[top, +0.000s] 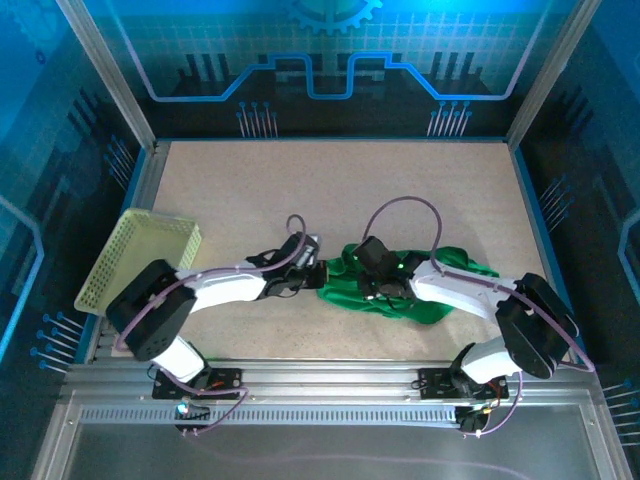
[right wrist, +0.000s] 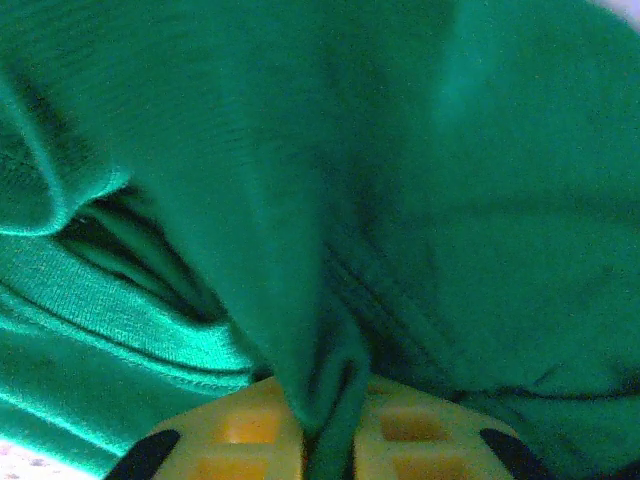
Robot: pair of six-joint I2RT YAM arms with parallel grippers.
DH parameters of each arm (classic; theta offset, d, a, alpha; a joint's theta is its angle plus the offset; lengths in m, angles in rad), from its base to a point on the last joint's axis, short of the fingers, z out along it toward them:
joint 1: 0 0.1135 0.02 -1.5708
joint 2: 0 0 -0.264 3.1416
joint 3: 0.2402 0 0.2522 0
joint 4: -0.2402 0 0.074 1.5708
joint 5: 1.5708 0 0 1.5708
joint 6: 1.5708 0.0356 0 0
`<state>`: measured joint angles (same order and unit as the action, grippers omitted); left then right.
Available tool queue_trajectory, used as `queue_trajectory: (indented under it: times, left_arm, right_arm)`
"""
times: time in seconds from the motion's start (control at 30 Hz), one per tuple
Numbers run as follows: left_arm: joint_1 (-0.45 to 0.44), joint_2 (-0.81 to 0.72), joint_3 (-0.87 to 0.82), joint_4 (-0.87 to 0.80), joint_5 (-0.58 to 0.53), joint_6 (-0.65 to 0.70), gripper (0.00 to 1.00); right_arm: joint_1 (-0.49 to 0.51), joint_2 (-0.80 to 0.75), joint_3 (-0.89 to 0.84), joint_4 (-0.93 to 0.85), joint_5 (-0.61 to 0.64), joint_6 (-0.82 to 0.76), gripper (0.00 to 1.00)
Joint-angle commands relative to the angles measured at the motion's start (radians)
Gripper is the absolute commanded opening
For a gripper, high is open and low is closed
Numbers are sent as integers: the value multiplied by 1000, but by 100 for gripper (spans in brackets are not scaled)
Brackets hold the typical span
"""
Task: Fold the inside-out t-shirt
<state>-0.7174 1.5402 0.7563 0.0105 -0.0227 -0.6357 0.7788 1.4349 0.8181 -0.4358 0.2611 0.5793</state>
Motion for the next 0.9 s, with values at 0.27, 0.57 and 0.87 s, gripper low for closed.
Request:
queue_trajectory:
  times: [0.27, 0.57, 0.87]
  left_arm:
    - [107, -676, 225, -586, -333, 300, 0]
    - [-6, -471, 363, -587, -183, 236, 7]
    - [-183, -61, 361, -320, 53, 110, 46]
  right_arm:
    - [94, -117, 274, 17, -122, 5, 0]
    - [-150, -309, 72, -10, -152, 112, 0]
    - [-303, -302, -154, -43, -167, 201, 25]
